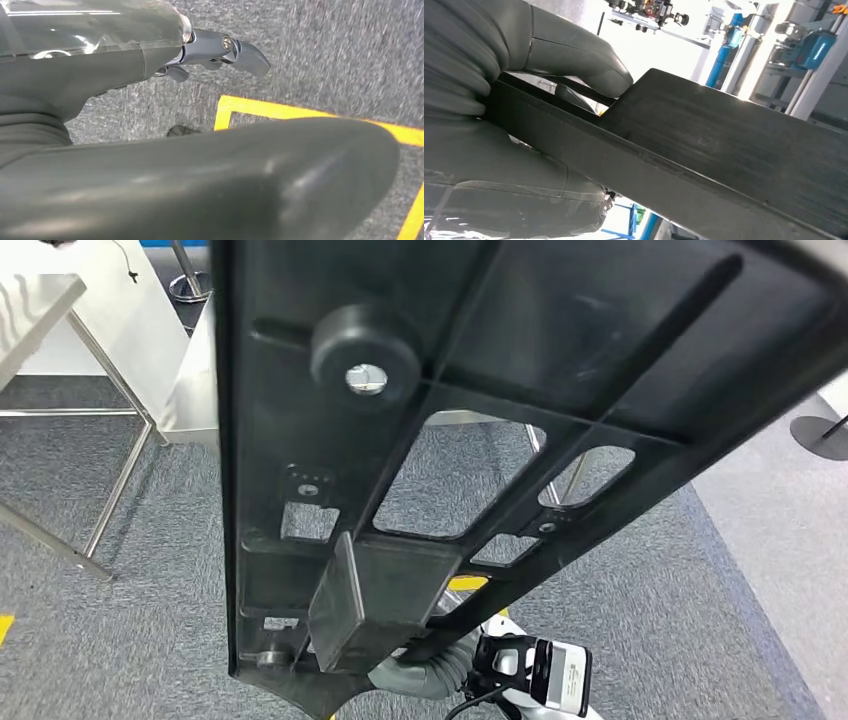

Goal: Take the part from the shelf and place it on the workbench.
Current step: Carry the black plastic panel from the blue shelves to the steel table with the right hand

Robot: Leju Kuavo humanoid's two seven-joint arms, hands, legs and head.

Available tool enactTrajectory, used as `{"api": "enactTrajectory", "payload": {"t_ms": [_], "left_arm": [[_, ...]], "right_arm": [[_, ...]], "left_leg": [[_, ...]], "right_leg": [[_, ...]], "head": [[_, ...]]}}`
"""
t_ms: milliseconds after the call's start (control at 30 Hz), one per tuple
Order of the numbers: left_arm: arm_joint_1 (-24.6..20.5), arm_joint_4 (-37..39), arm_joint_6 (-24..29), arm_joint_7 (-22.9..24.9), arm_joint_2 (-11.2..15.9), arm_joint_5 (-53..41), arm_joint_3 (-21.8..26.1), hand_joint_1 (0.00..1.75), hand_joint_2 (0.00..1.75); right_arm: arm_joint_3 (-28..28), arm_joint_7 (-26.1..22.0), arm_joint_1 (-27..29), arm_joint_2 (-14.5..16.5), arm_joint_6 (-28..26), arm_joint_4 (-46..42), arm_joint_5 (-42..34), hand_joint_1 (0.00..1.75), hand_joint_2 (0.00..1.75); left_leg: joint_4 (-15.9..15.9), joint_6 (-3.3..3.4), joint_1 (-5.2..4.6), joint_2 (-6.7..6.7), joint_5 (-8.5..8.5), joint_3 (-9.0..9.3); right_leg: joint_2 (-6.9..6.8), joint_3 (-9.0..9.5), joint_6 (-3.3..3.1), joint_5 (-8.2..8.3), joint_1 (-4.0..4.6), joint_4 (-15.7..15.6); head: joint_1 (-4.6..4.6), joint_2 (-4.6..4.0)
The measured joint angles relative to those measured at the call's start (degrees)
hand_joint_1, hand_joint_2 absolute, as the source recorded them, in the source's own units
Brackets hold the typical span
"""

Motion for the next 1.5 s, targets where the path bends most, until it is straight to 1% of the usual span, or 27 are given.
{"api": "enactTrajectory", "payload": {"t_ms": [67, 133, 167, 200, 233, 300, 333, 367, 500, 567, 667, 700, 733, 767, 833, 900, 967, 1033, 1067, 1167, 1200, 1233, 1267, 1333, 1367, 1400, 1500], "left_arm": [[-0.1, 0.0, 0.0, 0.0, 0.0, -0.1, 0.0, 0.00, 0.00], [-0.2, 0.0, -0.1, 0.0, 0.0, -0.2, 0.0, 0.00, 0.00], [-0.1, 0.0, -0.1, 0.0, 0.0, -0.3, 0.0, 0.00, 0.00], [-0.1, 0.0, -0.2, 0.0, 0.0, -0.4, 0.0, 0.00, 0.00], [-0.1, 0.0, -0.2, 0.0, 0.0, -0.5, 0.0, 0.00, 0.00], [0.0, 0.0, -0.2, -0.1, 0.0, -0.6, 0.0, 0.00, 0.00], [0.0, 0.0, -0.2, -0.1, 0.0, -0.6, 0.0, 0.00, 0.00], [-0.1, 0.0, -0.2, -0.2, 0.0, -0.7, 0.0, 0.00, 0.00], [-0.2, 0.0, -0.2, -0.4, 0.1, -1.1, 0.0, 0.00, 0.00], [-0.4, 0.0, -0.2, -0.5, 0.1, -1.1, 0.0, 0.00, 0.00], [-0.4, 0.0, -0.1, -0.5, 0.1, -1.1, 0.0, 0.00, 0.00], [-0.4, 0.0, -0.1, -0.4, 0.1, -1.1, 0.0, 0.00, 0.00], [-0.3, 0.0, 0.0, -0.4, 0.1, -1.1, 0.0, 0.00, 0.00], [-0.2, 0.0, 0.0, -0.4, 0.1, -1.1, 0.0, 0.00, 0.00], [-0.1, 0.0, 0.0, -0.3, 0.2, -1.1, 0.0, 0.00, 0.00], [-0.1, 0.0, -0.1, -0.2, 0.4, -1.0, 0.0, 0.00, 0.00], [-0.1, 0.0, -0.2, -0.1, 0.7, -1.0, 0.0, 0.00, 0.00], [-0.1, 0.0, 0.0, -0.1, 0.8, -1.0, 0.0, 0.00, 0.00], [-0.1, 0.0, 0.1, -0.1, 0.7, -1.0, 0.0, 0.00, 0.00], [-0.2, 0.0, 0.2, -0.1, 0.7, -1.1, 0.1, 0.00, 0.00], [-0.1, 0.0, 0.2, -0.1, 0.6, -1.1, 0.1, 0.00, 0.00], [-0.1, 0.0, 0.2, 0.0, 0.6, -1.1, 0.1, 0.00, 0.00], [-0.1, 0.0, 0.2, 0.0, 0.5, -1.1, 0.1, 0.00, 0.00], [-0.1, 0.0, 0.2, 0.0, 0.4, -1.1, 0.1, 0.00, 0.00], [-0.1, 0.0, 0.2, 0.0, 0.3, -1.1, 0.1, 0.00, 0.00], [-0.2, 0.0, 0.2, 0.0, 0.3, -1.1, 0.2, 0.00, 0.00], [-0.2, 0.0, 0.2, 0.1, 0.2, -1.2, 0.2, 0.00, 0.00]], "right_arm": [[-0.1, 0.0, 0.0, 0.0, 0.0, -0.1, 0.0, 1.75, 1.75], [-0.2, 0.0, 0.1, 0.0, 0.0, -0.2, 0.0, 1.75, 1.75], [-0.2, 0.0, 0.2, 0.0, 0.0, -0.2, 0.0, 1.75, 1.75], [-0.2, 0.0, 0.3, 0.0, -0.1, -0.2, 0.0, 1.75, 1.75], [-0.2, 0.0, 0.4, 0.0, -0.1, -0.3, 0.0, 1.75, 1.75], [-0.3, 0.0, 0.5, 0.0, -0.1, -0.4, 0.0, 1.75, 1.75], [-0.3, 0.0, 0.5, 0.0, -0.2, -0.5, 0.0, 1.75, 1.75], [-0.4, 0.0, 0.5, 0.0, -0.2, -0.6, 0.1, 1.75, 1.75], [-0.7, 0.0, 0.8, 0.0, -0.5, -1.5, 0.1, 1.75, 1.75], [-0.7, 0.0, 0.8, 0.1, -0.7, -1.9, 0.0, 1.75, 1.75], [-0.7, 0.0, 1.0, 0.2, -0.4, -2.2, -0.3, 1.75, 1.75], [-0.8, 0.0, 1.1, 0.2, -0.1, -2.1, -0.5, 1.75, 1.75], [-0.9, 0.0, 1.1, 0.2, 0.2, -2.1, -0.8, 1.75, 1.75], [-1.0, 0.0, 1.2, 0.3, 0.5, -2.1, -1.1, 1.75, 1.75], [-1.3, 0.0, 1.2, 0.6, 0.9, -2.1, -1.4, 1.75, 1.75], [-1.6, 0.0, 1.1, 0.8, 0.8, -2.0, -1.2, 1.75, 1.75], [-1.7, 0.0, 1.0, 1.2, 0.3, -1.8, -0.8, 1.75, 1.75], [-1.7, 0.0, 0.9, 1.5, 0.3, -1.6, -0.8, 1.75, 1.75], [-1.8, 0.0, 0.9, 1.5, 0.6, -1.6, -0.8, 1.75, 1.75], [-1.8, 0.0, 1.0, 1.5, 1.1, -1.5, -0.8, 1.75, 1.75], [-1.8, 0.0, 1.1, 1.5, 1.1, -1.4, -0.8, 1.75, 1.75], [-1.8, 0.0, 1.1, 1.5, 1.1, -1.3, -0.8, 1.75, 1.75], [-1.8, 0.0, 1.1, 1.5, 1.1, -1.3, -0.8, 1.75, 1.75], [-1.8, 0.0, 1.1, 1.5, 1.1, -1.2, -0.8, 1.75, 1.75], [-1.9, 0.0, 1.1, 1.5, 1.1, -1.1, -0.8, 1.75, 1.75], [-1.9, 0.0, 1.1, 1.5, 1.1, -1.1, -0.8, 1.75, 1.75], [-2.0, 0.0, 1.1, 1.5, 0.9, -1.0, -0.7, 1.75, 1.75]], "left_leg": [[-0.1, 0.33, 0.16, 0.01, 0.03, 0.71], [-0.1, 0.43, 0.13, 0.00, -0.35, 0.89], [-0.1, 0.40, 0.11, -0.01, -0.61, 1.07], [-0.1, 0.33, 0.11, -0.04, -0.92, 1.37], [-0.1, 0.22, 0.12, -0.08, -1.29, 1.84], [-0.1, -0.17, 0.14, -0.16, -2.14, 2.92], [-0.1, -0.45, 0.15, -0.19, -2.49, 3.31], [-0.1, -0.79, 0.16, -0.18, -2.79, 3.50], [1.2, -2.32, 0.25, -0.02, -3.38, 4.02], [5.6, -2.72, 0.39, 0.01, -4.70, 1.90], [16.0, -3.18, 0.42, 0.01, -8.54, -5.06], [17.2, -3.15, 0.42, 0.01, -8.76, -6.62], [16.4, -3.03, 0.41, 0.00, -7.80, -7.16], [13.5, -2.87, 0.38, -0.02, -5.66, -6.71], [5.8, -2.33, 0.15, -0.29, -0.10, -4.79], [1.4, -1.69, -0.23, -0.50, 2.54, -3.76], [0.5, -1.05, -0.33, -0.47, 2.43, -3.11], [-0.3, -0.39, -0.05, -0.49, 2.42, -1.74], [-0.6, -0.16, 0.11, -0.53, 2.27, -1.09], [-0.8, 0.06, 0.18, -0.51, 1.26, -0.10], [-0.8, 0.01, 0.18, -0.51, 0.85, 0.31], [-0.7, -0.06, 0.18, -0.51, 0.38, 0.88], [-0.7, -0.15, 0.19, -0.51, -0.13, 1.56], [-0.6, -0.48, 0.16, -0.53, -1.20, 2.88], [-0.6, -0.78, 0.12, -0.57, -1.65, 3.22], [-0.6, -1.16, 0.11, -0.59, -2.04, 3.37], [-0.1, -2.32, 0.18, -0.53, -2.62, 3.84]], "right_leg": [[-0.01, -2.23, 0.58, -2.69, -0.22, 4.5], [-0.01, -6.62, 0.96, -5.76, -0.44, 11.4], [-0.02, -8.46, 1.16, -6.29, -0.57, 13.7], [-0.02, -9.34, 1.30, -5.62, -0.69, 14.0], [-0.03, -9.13, 1.39, -3.70, -0.80, 12.0], [-0.09, -6.79, 1.16, 1.43, -0.91, 4.6], [-0.17, -5.84, 0.81, 2.58, -0.76, 1.6], [-0.23, -5.34, 0.34, 3.00, -0.57, -0.1], [-0.23, -4.15, -1.58, 2.88, -0.40, -1.1], [-0.26, -3.03, -2.26, 2.45, -0.50, -1.4], [-0.07, -2.00, -2.71, 1.42, -0.36, -1.4], [0.12, -1.52, -2.73, 1.00, -0.32, -1.4], [0.33, -0.90, -2.69, 0.54, -0.29, -1.4], [0.52, -0.18, -2.61, 0.03, -0.28, -1.4], [0.78, 1.15, -2.34, -1.02, -0.24, -1.4], [1.00, 1.73, -1.81, -1.63, -0.21, -1.5], [1.13, 2.09, -1.03, -1.50, -0.11, -1.6], [0.94, 1.82, -0.43, -1.69, -0.06, 0.2], [0.82, 0.54, -0.18, -2.40, -0.11, 2.7], [0.63, -6.65, 0.49, -6.48, -0.50, 12.5], [0.59, -8.35, 0.66, -7.07, -0.61, 13.9], [0.53, -9.08, 0.79, -6.33, -0.72, 13.4], [0.46, -8.86, 0.75, -4.23, -0.82, 10.9], [0.27, -7.12, 0.33, 1.69, -0.85, 3.5], [0.18, -6.51, -0.01, 3.36, -0.71, 0.9], [0.13, -6.25, -0.35, 4.41, -0.55, -0.5], [0.17, -5.62, -1.52, 4.45, -0.38, -1.2]], "head": [[0.00, 0.00], [0.00, 0.00], [0.00, 0.00], [0.00, 0.00], [0.00, 0.00], [0.00, 0.00], [0.01, 0.00], [0.01, 0.00], [0.00, 0.01], [0.00, 0.00], [0.00, 0.00], [0.00, 0.00], [0.00, 0.00], [0.00, 0.00], [0.01, 0.00], [0.01, 0.00], [-0.01, 0.01], [-0.02, 0.02], [-0.01, 0.01], [-0.01, 0.00], [-0.01, 0.00], [-0.01, 0.00], [0.00, 0.00], [-0.01, 0.00], [-0.01, 0.01], [-0.01, 0.01], [-0.02, 0.00]]}}
